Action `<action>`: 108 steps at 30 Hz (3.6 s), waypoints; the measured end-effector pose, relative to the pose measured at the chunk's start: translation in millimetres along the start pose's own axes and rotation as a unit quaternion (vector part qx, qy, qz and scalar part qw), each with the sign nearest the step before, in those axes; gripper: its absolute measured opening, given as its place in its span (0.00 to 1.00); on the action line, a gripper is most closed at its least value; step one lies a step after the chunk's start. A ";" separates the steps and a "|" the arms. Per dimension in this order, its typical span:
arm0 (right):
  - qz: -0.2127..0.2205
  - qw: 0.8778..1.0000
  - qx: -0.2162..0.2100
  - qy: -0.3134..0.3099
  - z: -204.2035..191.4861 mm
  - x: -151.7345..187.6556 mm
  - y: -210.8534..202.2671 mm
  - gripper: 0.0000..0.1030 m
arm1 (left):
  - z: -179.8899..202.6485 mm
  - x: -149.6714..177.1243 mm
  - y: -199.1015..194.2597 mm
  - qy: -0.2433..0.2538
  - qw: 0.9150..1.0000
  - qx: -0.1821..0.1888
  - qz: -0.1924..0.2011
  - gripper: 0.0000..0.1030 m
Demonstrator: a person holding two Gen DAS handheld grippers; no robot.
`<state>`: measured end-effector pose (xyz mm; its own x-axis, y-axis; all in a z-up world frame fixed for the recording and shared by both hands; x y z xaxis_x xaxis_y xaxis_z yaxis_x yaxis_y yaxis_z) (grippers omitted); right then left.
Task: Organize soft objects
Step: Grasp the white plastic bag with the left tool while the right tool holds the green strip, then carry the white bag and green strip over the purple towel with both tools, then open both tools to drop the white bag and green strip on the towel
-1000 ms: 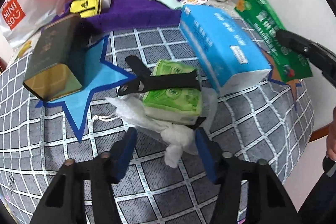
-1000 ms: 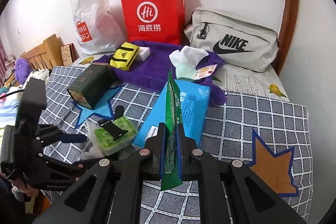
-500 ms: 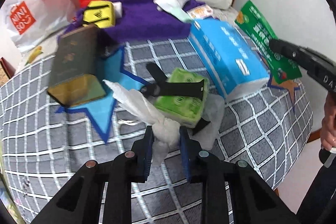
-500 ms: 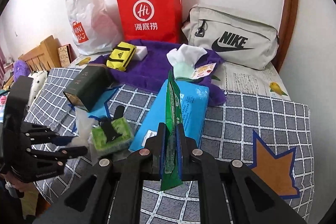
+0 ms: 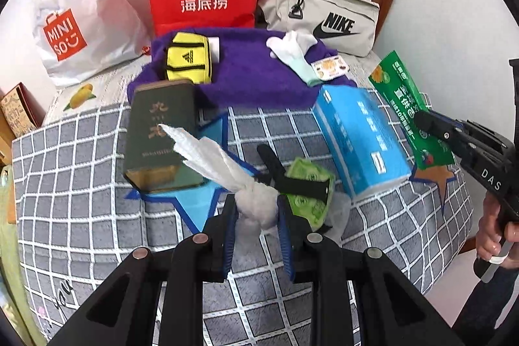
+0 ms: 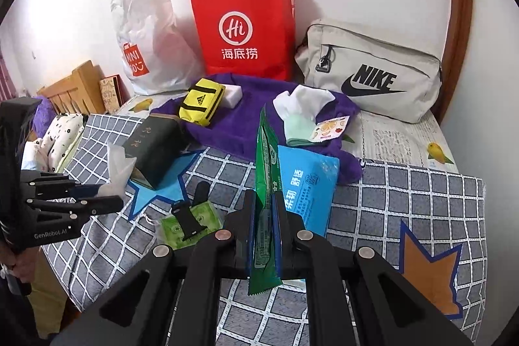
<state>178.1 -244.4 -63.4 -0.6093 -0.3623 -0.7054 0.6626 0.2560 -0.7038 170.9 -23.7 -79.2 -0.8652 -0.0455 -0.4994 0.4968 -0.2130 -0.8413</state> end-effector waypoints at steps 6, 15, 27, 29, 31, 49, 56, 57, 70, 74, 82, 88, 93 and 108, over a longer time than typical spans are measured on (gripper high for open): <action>-0.001 1.000 -0.003 0.003 5.1 -10.6 7.0 0.09 | -1.2 -22.3 -5.3 0.000 1.000 -0.003 0.011 0.22; -0.012 1.000 -0.005 0.014 20.8 -30.7 30.4 0.09 | -10.4 -55.2 6.0 -0.018 1.000 -0.006 0.014 0.22; -0.021 1.000 -0.016 0.017 46.1 -72.9 81.9 0.09 | -17.2 -107.4 33.4 -0.019 1.000 -0.015 0.013 0.22; -0.024 0.999 -0.016 0.019 50.1 -77.0 90.7 0.09 | -19.5 -117.0 40.5 -0.021 1.000 -0.017 0.012 0.22; -0.030 0.999 -0.015 0.024 55.7 -80.4 101.6 0.09 | -21.7 -123.5 46.7 -0.028 0.999 -0.019 0.012 0.22; -0.075 0.995 -0.010 0.059 88.8 -82.2 161.7 0.09 | -24.5 -161.5 97.8 -0.024 1.000 -0.007 -0.011 0.22; -0.095 0.993 -0.017 0.067 93.0 -73.3 179.6 0.09 | -16.6 -172.5 115.1 -0.018 1.000 0.001 -0.019 0.22; -0.097 0.993 -0.017 0.069 94.2 -71.9 182.1 0.09 | -14.3 -174.5 118.1 -0.016 1.000 0.004 -0.020 0.22; -0.126 0.988 -0.018 0.086 108.1 -61.2 197.7 0.09 | 4.2 -190.0 157.6 -0.004 0.998 0.015 -0.053 0.22; -0.122 0.989 -0.015 0.080 110.0 -60.7 193.9 0.10 | 3.2 -189.3 169.6 -0.008 0.998 0.012 -0.063 0.22; -0.104 0.993 -0.004 0.063 106.9 -66.1 179.2 0.33 | -1.7 -189.9 182.3 -0.017 0.997 0.010 -0.073 0.23; -0.097 0.994 0.002 0.053 101.3 -71.1 171.8 0.34 | -0.4 -190.0 184.4 -0.014 0.997 0.004 -0.072 0.23; -0.096 0.994 0.006 0.052 99.9 -71.1 167.8 0.34 | 3.0 -189.5 179.0 -0.015 0.998 0.004 -0.069 0.61; -0.077 0.996 0.009 0.052 86.5 -65.4 127.1 0.34 | 6.9 -170.7 126.8 -0.013 0.999 -0.007 -0.040 0.61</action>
<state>339.8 -265.6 -99.5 -0.7453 -0.3010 -0.5949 0.5655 0.1874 -0.8032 381.1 -49.7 -99.2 -0.9038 -0.0540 -0.4245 0.4261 -0.2039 -0.8814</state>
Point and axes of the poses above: each gripper's, at about its wrist camera, not at the fingertips, and y roughly the way its jaws point, z to its right, x to its underside, the point moved 2 cm from there along y, roughly the way its jaws point, and after that the axes turned 11 degrees about -y, right-handed, at the moved point
